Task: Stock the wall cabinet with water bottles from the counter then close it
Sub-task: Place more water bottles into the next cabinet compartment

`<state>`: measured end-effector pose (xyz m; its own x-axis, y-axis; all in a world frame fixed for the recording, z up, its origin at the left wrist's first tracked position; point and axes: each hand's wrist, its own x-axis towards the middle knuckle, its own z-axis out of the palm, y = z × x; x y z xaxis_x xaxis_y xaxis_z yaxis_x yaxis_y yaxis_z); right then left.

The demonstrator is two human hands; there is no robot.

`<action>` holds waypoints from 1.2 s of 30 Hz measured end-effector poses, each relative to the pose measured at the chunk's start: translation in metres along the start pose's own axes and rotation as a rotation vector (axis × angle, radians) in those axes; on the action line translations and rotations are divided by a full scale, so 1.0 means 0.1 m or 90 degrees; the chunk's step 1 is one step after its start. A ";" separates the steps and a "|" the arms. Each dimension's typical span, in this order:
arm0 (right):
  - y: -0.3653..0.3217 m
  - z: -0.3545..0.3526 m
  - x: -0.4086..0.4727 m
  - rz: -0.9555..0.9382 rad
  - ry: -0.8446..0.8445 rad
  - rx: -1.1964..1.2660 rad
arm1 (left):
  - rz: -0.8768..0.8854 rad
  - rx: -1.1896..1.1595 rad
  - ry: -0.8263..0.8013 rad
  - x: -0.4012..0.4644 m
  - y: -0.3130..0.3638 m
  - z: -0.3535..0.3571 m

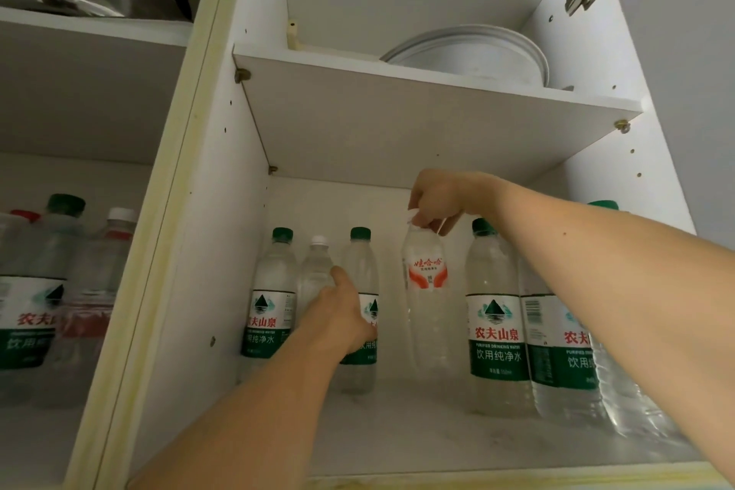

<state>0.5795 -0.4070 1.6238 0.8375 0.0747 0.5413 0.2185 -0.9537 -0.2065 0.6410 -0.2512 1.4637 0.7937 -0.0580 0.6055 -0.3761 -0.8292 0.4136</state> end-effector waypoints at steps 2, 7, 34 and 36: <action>-0.04 0.06 0.00 0.005 -0.005 0.034 | 0.003 0.038 0.028 0.00 -0.02 -0.01; -0.08 0.38 0.02 0.017 0.011 0.097 | -0.003 0.090 0.052 0.01 -0.05 0.01; 0.34 1.36 -0.54 -0.143 0.055 -0.331 | 0.200 0.363 0.084 -0.03 -0.20 -0.11; 0.31 1.38 -0.52 -0.136 0.064 -0.348 | 0.214 0.407 0.086 -0.03 -0.19 -0.10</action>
<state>0.6118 -0.4004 1.4766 0.7464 0.2784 0.6045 0.0647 -0.9343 0.3505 0.6413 -0.2295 1.4607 0.6031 -0.3311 0.7258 -0.2030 -0.9436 -0.2617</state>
